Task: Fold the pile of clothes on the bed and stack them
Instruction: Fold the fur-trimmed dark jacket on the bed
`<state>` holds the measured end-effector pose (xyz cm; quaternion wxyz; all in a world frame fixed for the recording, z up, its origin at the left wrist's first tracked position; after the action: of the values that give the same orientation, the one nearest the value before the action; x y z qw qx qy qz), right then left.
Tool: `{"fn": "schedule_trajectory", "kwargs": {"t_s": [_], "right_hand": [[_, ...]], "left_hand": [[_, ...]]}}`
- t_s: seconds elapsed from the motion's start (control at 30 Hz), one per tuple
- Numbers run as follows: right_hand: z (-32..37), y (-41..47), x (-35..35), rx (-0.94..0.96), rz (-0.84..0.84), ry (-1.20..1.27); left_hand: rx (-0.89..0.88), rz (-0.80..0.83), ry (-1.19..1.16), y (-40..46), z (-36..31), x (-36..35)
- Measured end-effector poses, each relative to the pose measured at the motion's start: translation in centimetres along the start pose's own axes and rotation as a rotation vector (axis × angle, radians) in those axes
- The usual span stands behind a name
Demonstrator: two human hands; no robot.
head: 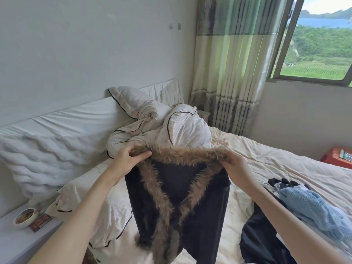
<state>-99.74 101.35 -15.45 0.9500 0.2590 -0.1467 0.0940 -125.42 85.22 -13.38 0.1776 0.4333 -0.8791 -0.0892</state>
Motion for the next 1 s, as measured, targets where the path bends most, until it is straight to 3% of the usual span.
{"fn": "schedule_trajectory", "kwargs": {"t_s": [0.13,0.23,0.3,0.4,0.5,0.57,0.7,0.77,0.83,0.93,1.0], "right_hand": [[-1.1,1.1,0.1,0.065,-0.004,-0.145],[-1.7,2.2,0.2,-0.048,-0.001,-0.102],[-1.9,2.6,0.2,-0.135,-0.012,-0.049],[-2.0,2.8,0.3,-0.276,-0.009,0.056],[-0.8,2.3,0.4,-0.484,0.173,0.458],[0.4,2.1,0.9,-0.554,0.298,0.628],[1.5,1.5,1.5,-0.474,0.527,0.558],[1.6,1.2,1.3,-0.303,0.584,0.285],[1.3,1.3,0.9,-0.083,0.423,-0.077],[0.7,1.7,0.9,0.055,0.068,-0.191],[0.0,2.0,1.1,0.123,-0.047,-0.25]], "left_hand": [[0.105,0.315,0.028,-0.3,-0.2,0.0],[0.115,0.521,-0.029,-0.5,-0.4,0.1],[0.09,0.569,-0.058,-0.5,-0.4,0.2],[0.038,0.379,-0.087,0.1,-0.3,-0.3],[0.002,0.029,-0.084,1.0,0.1,-0.6],[0.006,-0.096,-0.134,1.6,0.3,-0.4],[0.072,-0.182,-0.189,2.4,0.5,0.1],[0.097,-0.2,-0.215,2.7,0.3,0.1],[0.079,-0.209,-0.22,2.9,-0.2,0.0],[-0.011,-0.179,-0.146,2.7,-1.0,-0.1],[-0.083,-0.154,-0.088,2.3,-1.5,0.0]]}}
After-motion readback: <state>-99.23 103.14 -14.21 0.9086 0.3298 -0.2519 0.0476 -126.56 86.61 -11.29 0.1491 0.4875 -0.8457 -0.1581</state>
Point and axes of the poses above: each hand's wrist, its own y-axis towards the middle knuckle, its own x-axis out of the back of the hand, z = x × y, the point moved 3 cm from there along y, towards the middle knuckle, and after that the axes turned 15 degrees about -z, right-handed, at the moved point
